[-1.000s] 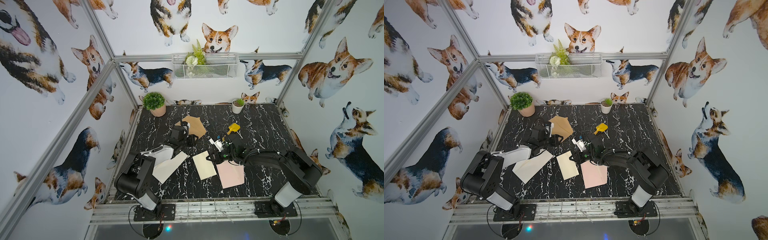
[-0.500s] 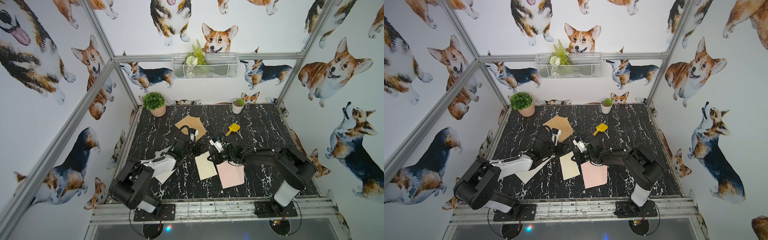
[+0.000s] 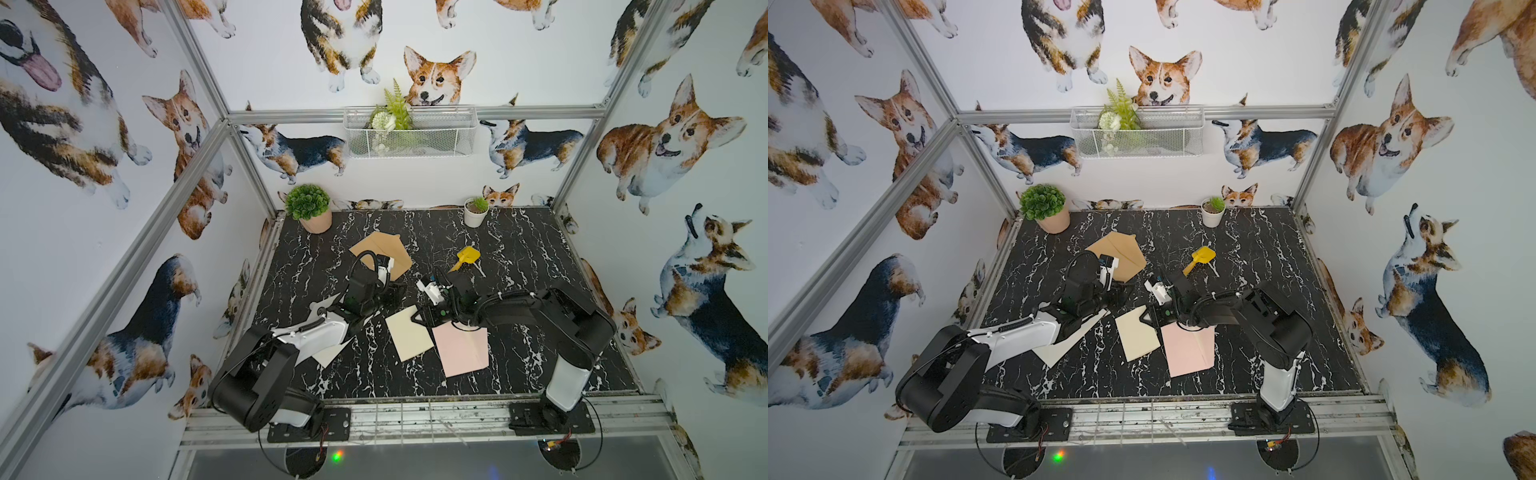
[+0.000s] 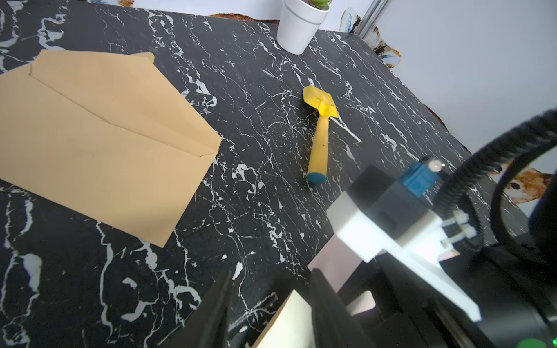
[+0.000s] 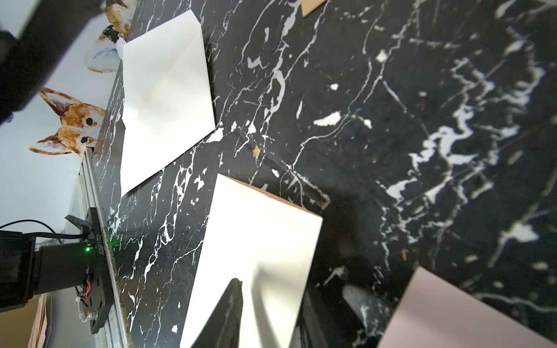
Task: Take the letter paper out of the envelope
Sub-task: Place the letter paper at the center of the board, then move the envelope to the center of the board.
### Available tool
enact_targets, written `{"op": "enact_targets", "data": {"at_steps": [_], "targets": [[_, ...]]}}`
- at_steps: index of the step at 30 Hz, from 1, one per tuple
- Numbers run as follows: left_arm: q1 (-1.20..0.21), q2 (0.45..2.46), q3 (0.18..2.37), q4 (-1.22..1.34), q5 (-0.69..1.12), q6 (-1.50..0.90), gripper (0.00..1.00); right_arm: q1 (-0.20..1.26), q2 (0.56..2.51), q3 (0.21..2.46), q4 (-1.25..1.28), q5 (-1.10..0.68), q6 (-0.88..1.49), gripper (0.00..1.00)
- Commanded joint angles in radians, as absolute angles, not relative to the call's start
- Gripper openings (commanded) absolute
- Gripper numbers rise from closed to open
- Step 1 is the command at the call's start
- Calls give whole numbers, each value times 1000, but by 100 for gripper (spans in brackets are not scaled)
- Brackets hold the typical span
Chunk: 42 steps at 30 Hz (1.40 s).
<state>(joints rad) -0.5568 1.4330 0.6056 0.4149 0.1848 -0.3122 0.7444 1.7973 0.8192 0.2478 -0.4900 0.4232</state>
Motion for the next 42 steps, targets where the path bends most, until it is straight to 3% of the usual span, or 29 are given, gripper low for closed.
{"op": "enact_targets", "data": {"at_steps": [1,9,17,21,27,32,42], "targets": [[-557,1423,604,430,176,-298,45,746,1758,818,223,-445,408,41],[-558,1434,604,430,176,-295,47,743,1606,816,10,-259,391,62],[-558,1446,604,436,180,-297,48,733,1305,757,-339,6,403,69],[-560,1463,607,446,190,-307,48,733,1133,695,-513,97,490,67],[-566,1480,606,460,190,-308,48,747,929,583,-581,123,654,53],[-568,1482,602,465,185,-305,48,772,909,519,-573,182,702,54],[-569,1483,601,463,176,-298,48,772,987,415,-367,139,708,55]]}}
